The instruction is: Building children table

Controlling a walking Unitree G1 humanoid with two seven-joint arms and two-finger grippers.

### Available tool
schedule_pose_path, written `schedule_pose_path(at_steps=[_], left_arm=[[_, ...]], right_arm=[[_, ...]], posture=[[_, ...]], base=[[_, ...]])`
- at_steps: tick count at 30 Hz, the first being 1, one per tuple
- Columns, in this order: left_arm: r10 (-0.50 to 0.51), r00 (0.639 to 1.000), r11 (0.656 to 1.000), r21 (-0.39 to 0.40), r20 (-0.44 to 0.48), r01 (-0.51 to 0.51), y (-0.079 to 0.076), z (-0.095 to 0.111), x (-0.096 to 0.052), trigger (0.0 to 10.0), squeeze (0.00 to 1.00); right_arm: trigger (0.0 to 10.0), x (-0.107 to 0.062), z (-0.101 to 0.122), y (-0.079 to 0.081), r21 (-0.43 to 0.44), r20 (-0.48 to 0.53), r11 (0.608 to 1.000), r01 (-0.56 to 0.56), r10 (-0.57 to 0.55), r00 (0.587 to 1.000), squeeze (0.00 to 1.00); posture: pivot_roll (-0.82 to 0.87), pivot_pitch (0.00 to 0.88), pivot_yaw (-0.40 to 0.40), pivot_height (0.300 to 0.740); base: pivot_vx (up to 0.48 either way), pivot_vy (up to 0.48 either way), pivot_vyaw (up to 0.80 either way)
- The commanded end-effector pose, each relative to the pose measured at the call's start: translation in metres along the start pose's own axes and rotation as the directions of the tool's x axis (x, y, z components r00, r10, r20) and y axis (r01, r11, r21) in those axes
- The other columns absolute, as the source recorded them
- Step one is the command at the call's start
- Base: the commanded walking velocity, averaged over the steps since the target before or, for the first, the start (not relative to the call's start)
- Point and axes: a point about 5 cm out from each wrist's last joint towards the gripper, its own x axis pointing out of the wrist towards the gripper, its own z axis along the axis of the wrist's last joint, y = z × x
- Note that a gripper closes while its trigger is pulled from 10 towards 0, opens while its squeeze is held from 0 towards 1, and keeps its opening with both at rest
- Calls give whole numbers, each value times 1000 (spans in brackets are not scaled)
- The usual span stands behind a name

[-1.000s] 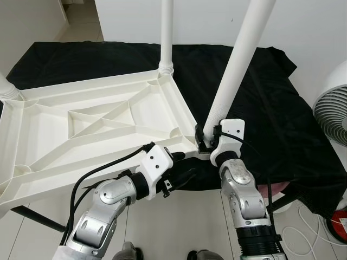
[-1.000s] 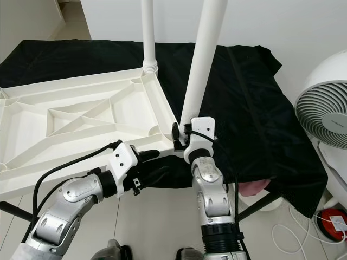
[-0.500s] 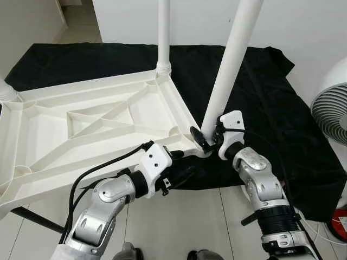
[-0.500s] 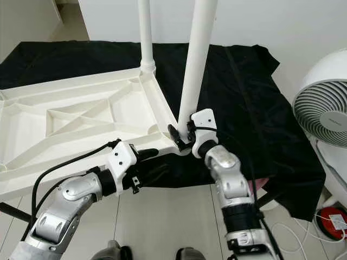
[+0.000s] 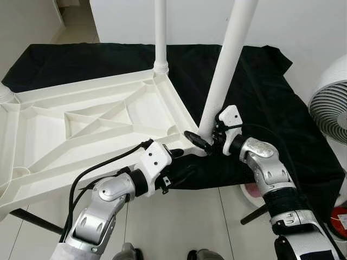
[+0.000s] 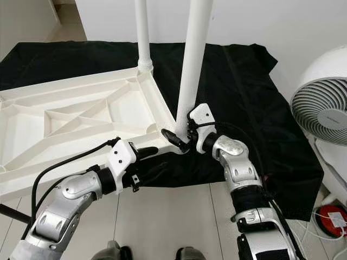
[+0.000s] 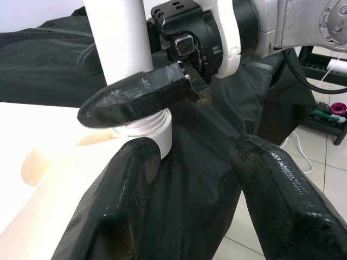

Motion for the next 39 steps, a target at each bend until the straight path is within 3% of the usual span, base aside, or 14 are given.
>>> schedule_pose_path(at_steps=[1,2,3,4,5,13,14,21,23,31,32,33,36,39], left_arm=[[35,999,999,1,-10,-35,2,-3,0,10000,0],[35,999,999,1,-10,-35,2,-3,0,10000,0],[34,999,999,6,-9,-34,3,-3,1,10000,0],[34,999,999,6,-9,-34,3,-3,1,10000,0],[33,999,999,8,-8,-33,3,-3,1,10000,0],[25,1000,1000,17,-3,-25,7,-1,3,10000,0],[24,1000,1000,18,-3,-24,7,-1,2,10000,0],[21,1000,1000,18,-4,-21,7,-1,2,10000,0],[24,1000,1000,12,-4,-24,7,-1,2,10000,0],[26,1000,1000,8,-5,-26,6,-2,2,10000,0],[28,1000,1000,8,-4,-28,6,-3,2,10000,0],[28,1000,1000,8,-4,-28,6,-3,2,10000,0],[36,999,999,9,-2,-36,8,-2,2,10000,0],[37,999,999,8,-2,-37,9,-2,1,10000,0]], right_arm=[[3608,6,1,3,-19,-7,999,-49,49,999,0],[3608,6,1,3,-19,-7,999,-49,49,999,0],[2196,7,0,3,-24,-19,997,-67,67,998,0],[2196,7,0,3,-24,-19,997,-67,67,998,0],[0,7,-1,3,-26,-21,996,-83,83,996,0],[39,4,-12,-1,0,-47,998,-66,66,997,0],[10000,3,-13,-2,7,-45,999,-47,47,998,0],[10000,-1,-15,-6,46,-23,997,65,-64,998,0],[10000,-3,-15,-9,74,-16,976,204,-203,979,0],[10000,-6,-12,-5,109,6,942,318,-320,947,0],[10000,-7,-11,1,142,13,913,382,-388,922,0],[10000,-7,-11,1,142,13,913,382,-388,922,0],[10000,-8,-5,19,195,3,779,597,-609,793,0],[10000,-7,-4,27,194,0,754,627,-639,769,0]], posture=[[-40,67,24,740],[-40,67,24,740],[-44,53,24,740],[-44,53,24,740],[-44,53,24,740],[-55,50,37,740],[-57,57,39,740],[-58,63,39,740],[-65,70,37,740],[-69,76,33,740],[-71,75,32,740],[-71,75,32,740],[-78,87,34,740],[-81,92,35,740]], base=[[0,0,0],[0,0,0],[0,0,0],[0,0,0],[0,0,0],[0,0,0],[0,0,0],[0,0,0],[0,0,0],[0,0,0],[0,0,0],[0,0,0],[0,0,0],[0,0,0]])
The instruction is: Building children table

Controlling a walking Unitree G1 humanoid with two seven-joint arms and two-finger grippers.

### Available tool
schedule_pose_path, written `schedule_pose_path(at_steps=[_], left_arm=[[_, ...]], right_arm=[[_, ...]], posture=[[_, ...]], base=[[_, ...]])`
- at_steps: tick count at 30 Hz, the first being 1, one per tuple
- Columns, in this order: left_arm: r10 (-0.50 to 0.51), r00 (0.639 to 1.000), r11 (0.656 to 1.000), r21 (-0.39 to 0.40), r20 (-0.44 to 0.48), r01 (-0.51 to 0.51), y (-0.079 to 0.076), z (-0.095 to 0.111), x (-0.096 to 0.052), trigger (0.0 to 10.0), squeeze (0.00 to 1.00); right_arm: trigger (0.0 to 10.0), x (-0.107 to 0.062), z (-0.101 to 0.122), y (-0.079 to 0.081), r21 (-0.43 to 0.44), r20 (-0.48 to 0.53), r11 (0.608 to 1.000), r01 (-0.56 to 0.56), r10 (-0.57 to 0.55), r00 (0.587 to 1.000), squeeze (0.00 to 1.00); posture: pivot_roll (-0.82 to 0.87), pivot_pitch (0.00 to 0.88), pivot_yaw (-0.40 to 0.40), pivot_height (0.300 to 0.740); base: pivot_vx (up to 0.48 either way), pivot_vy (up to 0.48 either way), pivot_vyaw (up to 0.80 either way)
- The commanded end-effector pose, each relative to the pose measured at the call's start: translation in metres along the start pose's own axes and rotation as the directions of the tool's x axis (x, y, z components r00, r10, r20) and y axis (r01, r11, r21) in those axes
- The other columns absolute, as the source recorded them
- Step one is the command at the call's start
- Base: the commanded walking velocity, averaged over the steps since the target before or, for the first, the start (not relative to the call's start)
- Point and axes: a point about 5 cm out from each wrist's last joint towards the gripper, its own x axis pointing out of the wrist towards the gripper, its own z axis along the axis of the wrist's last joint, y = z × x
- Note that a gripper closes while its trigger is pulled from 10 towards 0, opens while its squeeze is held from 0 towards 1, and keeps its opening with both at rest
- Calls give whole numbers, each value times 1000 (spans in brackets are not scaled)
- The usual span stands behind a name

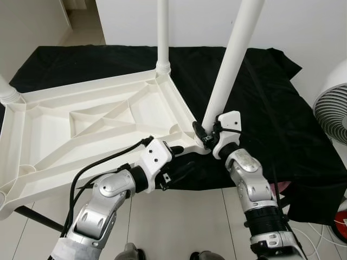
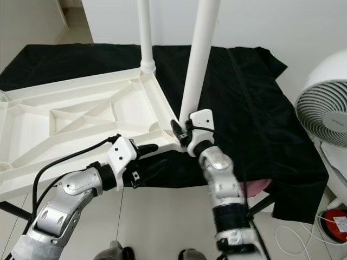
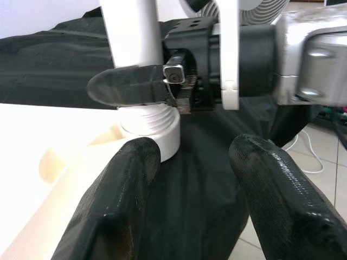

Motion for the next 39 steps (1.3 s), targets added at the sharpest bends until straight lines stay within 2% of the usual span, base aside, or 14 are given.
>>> schedule_pose_path(at_steps=[1,2,11,12,13,19,21,22,24,29,30,33,35,39], left_arm=[[38,999,999,-7,-7,-38,3,-3,-2,10000,0],[37,999,999,-6,-10,-37,4,-4,-2,10000,0],[18,1000,1000,-5,-8,-18,4,-3,-1,10000,0],[15,1000,1000,-3,-7,-15,5,-3,0,10000,0],[15,1000,1000,-2,-5,-15,6,-3,1,10000,0],[7,1000,1000,-1,-3,-7,5,-3,4,10000,0],[-10,1000,1000,-2,0,10,1,-3,5,10000,0],[-10,1000,1000,-2,0,10,1,-3,5,10000,0],[-11,1000,1000,-6,7,11,0,-1,6,10000,0],[-6,1000,1000,-7,12,6,1,0,7,10000,0],[-2,1000,1000,-23,15,3,1,1,8,10000,0],[-3,1000,1000,-28,15,3,1,2,7,10000,0],[0,1000,999,-47,0,0,-1,1,4,10000,0],[5,1000,999,-49,-7,-5,-1,-1,2,10000,0]], right_arm=[[10000,-5,0,-2,16,-6,997,74,-74,997,0],[10000,-7,0,1,17,-3,994,112,-112,994,1000],[10000,-12,1,8,68,10,993,100,-100,995,1000],[10000,-11,2,6,64,-1,997,35,-35,999,631],[10000,-11,1,3,40,-25,999,-4,5,1000,0],[10000,-8,-2,-8,10,-75,996,-87,87,993,0],[10000,-5,2,-17,-36,-57,976,-213,211,976,0],[10000,-5,2,-17,-36,-57,976,-213,211,976,0],[10000,0,5,-26,-103,-56,943,-316,311,949,0],[10000,5,5,-30,-117,-67,930,-348,342,937,0],[10000,8,4,-30,-131,-91,890,-436,427,900,0],[10000,10,4,-30,-134,-103,869,-476,466,879,0],[10000,11,2,-24,-133,-116,811,-570,558,821,0],[10000,13,0,-23,-136,-129,793,-594,580,804,0]], posture=[[-81,92,35,740],[-94,100,42,740],[-113,98,54,740],[-119,95,56,740],[-122,94,57,740],[-129,89,62,740],[-129,87,63,740],[-129,87,63,740],[-127,83,62,740],[-119,75,63,740],[-107,64,66,740],[-93,61,65,740],[-82,54,69,740],[-68,49,65,740]], base=[[0,0,0],[0,0,0],[0,0,0],[0,0,0],[0,0,0],[0,0,0],[0,0,0],[0,0,0],[0,0,0],[0,0,0],[0,0,0],[0,0,0],[0,0,0],[0,0,0]])
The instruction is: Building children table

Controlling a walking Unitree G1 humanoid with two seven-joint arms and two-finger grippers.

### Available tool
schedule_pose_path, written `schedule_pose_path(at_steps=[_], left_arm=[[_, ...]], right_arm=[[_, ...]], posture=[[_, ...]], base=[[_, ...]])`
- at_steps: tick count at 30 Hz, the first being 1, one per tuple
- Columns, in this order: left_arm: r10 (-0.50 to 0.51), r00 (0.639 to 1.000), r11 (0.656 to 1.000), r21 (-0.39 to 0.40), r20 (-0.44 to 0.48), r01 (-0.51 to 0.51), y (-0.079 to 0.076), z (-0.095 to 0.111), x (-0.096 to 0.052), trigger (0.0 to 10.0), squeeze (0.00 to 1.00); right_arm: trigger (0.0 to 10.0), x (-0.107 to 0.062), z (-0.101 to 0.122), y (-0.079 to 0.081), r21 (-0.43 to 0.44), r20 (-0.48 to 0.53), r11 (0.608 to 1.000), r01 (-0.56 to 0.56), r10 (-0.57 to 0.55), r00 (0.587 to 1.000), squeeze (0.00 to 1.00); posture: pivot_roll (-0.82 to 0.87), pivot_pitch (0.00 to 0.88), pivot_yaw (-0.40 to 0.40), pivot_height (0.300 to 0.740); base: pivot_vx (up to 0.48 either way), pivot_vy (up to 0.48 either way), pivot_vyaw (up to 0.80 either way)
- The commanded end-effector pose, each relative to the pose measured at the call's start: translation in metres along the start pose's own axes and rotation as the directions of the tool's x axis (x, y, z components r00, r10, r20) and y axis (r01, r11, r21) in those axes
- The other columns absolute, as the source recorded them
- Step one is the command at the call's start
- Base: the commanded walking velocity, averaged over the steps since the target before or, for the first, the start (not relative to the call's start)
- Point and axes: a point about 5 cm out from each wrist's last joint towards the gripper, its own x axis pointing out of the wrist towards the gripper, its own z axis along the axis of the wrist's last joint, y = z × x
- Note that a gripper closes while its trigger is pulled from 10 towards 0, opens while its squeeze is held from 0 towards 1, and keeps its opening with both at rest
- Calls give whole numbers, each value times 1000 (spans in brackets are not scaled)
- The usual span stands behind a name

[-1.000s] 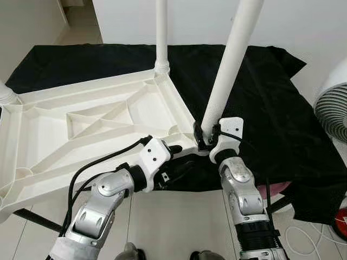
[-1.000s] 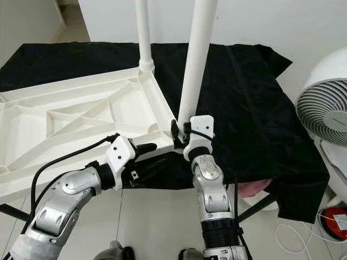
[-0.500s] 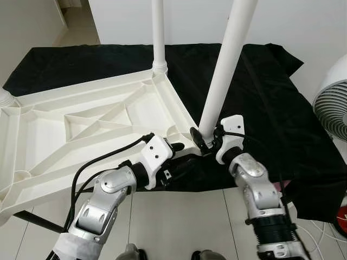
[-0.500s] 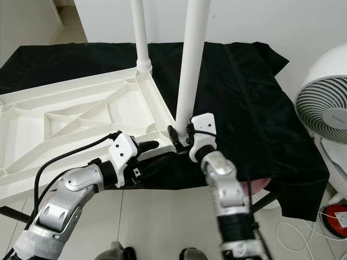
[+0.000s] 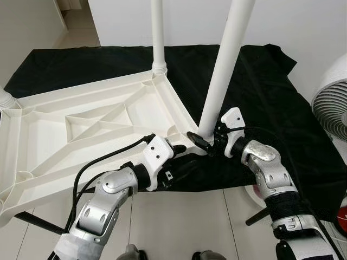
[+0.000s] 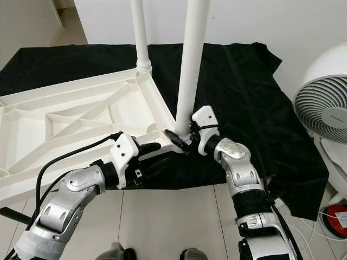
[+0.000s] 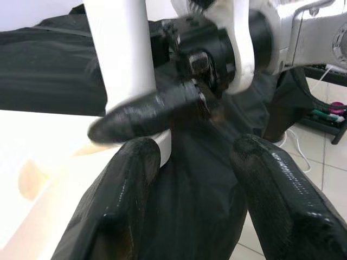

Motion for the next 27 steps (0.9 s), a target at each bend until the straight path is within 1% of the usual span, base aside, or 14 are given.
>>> schedule_pose_path(at_steps=[1,3,7,8,9,11,12,13,14,18,19,27], left_arm=[[27,999,1000,-10,-19,-28,-1,-4,-2,10000,0],[60,998,998,-11,-30,-61,0,-11,-4,10000,0],[75,997,997,-13,-30,-76,1,-13,-4,10000,0],[92,995,995,-24,-29,-93,2,-15,-4,10000,0],[120,992,992,-38,-31,-121,3,-19,-4,10000,0],[120,992,992,-38,-31,-121,3,-19,-4,10000,0],[142,989,988,-54,-37,-144,4,-25,-4,10000,0],[142,989,988,-54,-37,-144,4,-25,-4,10000,0],[157,987,985,-62,-42,-159,4,-29,-4,10000,0],[157,987,985,-62,-42,-159,4,-29,-4,10000,0],[172,984,983,-61,-48,-175,3,-32,-3,10000,0],[151,988,987,-60,-23,-152,3,-25,0,10000,0]], right_arm=[[10000,2,-2,0,-1,-5,999,-33,33,999,0],[10000,8,-2,-1,0,3,999,-53,53,999,0],[10000,10,-2,-1,-2,6,998,-57,57,998,0],[10000,12,-2,-1,-1,15,998,-61,61,998,0],[10000,13,-3,-1,3,25,999,-42,42,999,0],[10000,13,-3,-1,3,25,999,-42,42,999,0],[10000,14,-5,-3,-1,34,1000,-7,7,999,0],[10000,14,-5,-3,-1,34,1000,-7,7,999,0],[10000,14,-7,-3,-2,40,1000,19,-19,999,0],[10000,14,-7,-3,-2,40,1000,19,-19,999,0],[10000,13,-13,-3,12,41,998,56,-56,998,0],[10000,12,-15,-2,38,67,999,27,-29,997,0]], posture=[[-68,49,65,740],[-53,43,51,740],[-53,43,51,740],[-49,43,47,740],[-44,44,37,740],[-44,44,37,740],[-43,46,36,740],[-43,46,36,740],[-43,46,36,740],[-43,46,36,740],[-53,49,45,740],[-60,53,50,740]], base=[[0,0,0],[0,0,0],[0,0,0],[0,0,0],[0,0,0],[0,0,0],[0,0,0],[0,0,0],[0,0,0],[0,0,0],[0,0,0],[0,0,0]])
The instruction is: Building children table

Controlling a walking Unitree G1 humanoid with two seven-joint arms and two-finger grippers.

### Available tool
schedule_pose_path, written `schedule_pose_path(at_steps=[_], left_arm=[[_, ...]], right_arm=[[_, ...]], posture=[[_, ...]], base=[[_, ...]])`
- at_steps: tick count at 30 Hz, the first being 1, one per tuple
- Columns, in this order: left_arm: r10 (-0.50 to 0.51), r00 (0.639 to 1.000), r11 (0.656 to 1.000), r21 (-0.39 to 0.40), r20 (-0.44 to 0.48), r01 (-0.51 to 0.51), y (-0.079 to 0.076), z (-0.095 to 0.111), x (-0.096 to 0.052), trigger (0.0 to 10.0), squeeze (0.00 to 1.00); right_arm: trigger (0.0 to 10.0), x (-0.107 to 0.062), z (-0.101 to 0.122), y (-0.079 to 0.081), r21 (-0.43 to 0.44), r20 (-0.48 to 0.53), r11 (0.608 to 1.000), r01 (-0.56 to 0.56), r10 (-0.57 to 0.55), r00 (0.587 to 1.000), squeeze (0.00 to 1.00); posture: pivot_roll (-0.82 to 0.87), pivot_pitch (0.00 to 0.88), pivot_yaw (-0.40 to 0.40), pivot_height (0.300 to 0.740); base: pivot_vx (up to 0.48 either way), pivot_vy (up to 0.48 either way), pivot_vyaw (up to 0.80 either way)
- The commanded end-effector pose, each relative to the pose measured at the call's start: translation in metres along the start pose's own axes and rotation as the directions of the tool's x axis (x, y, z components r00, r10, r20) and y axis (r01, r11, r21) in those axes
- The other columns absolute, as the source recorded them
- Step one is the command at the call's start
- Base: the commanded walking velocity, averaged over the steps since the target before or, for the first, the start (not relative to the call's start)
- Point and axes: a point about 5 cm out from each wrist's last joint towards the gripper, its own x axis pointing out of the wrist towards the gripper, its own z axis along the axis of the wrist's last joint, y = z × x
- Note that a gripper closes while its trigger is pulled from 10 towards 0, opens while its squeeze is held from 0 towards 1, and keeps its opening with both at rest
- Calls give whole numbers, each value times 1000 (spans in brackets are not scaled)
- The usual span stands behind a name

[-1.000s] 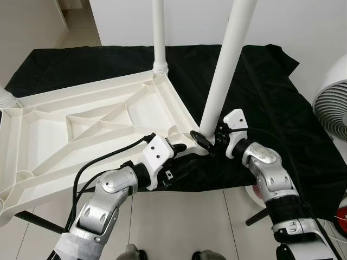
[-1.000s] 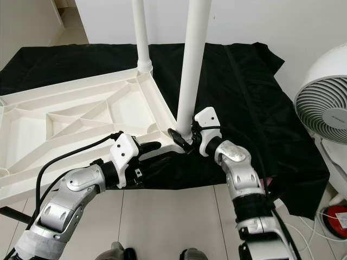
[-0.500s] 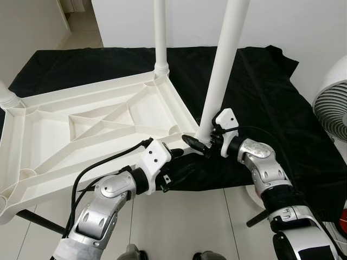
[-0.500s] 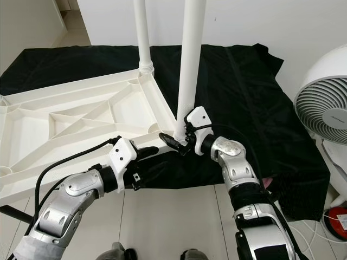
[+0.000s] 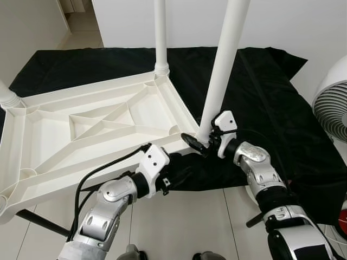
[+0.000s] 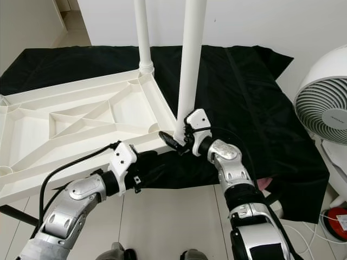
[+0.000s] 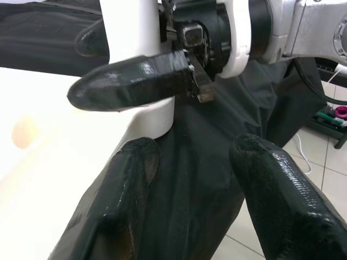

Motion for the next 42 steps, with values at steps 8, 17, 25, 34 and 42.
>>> schedule_pose_path(at_steps=[8,17,25,34,42], left_arm=[[97,995,995,6,22,-97,6,5,3,10000,0],[81,996,997,12,31,-82,4,4,4,10000,0],[79,996,997,16,29,-80,3,5,3,10000,0],[84,996,996,7,28,-85,2,4,2,10000,0],[73,997,997,15,34,-73,1,5,4,10000,0]], right_arm=[[0,-1,-2,-2,27,27,999,-43,43,999,0],[10000,-4,-7,-4,38,28,999,-7,6,1000,0],[10000,-5,-10,-3,60,13,995,73,-74,997,0],[10000,-2,-12,6,54,-29,965,258,-257,966,0],[10000,-1,-6,40,135,-49,768,627,-626,778,0]], posture=[[-63,49,50,740],[-67,40,47,740],[-63,55,43,740],[-60,61,35,740],[-65,51,31,740]], base=[[0,0,0],[0,0,0],[0,0,0],[0,0,0],[0,0,0]])
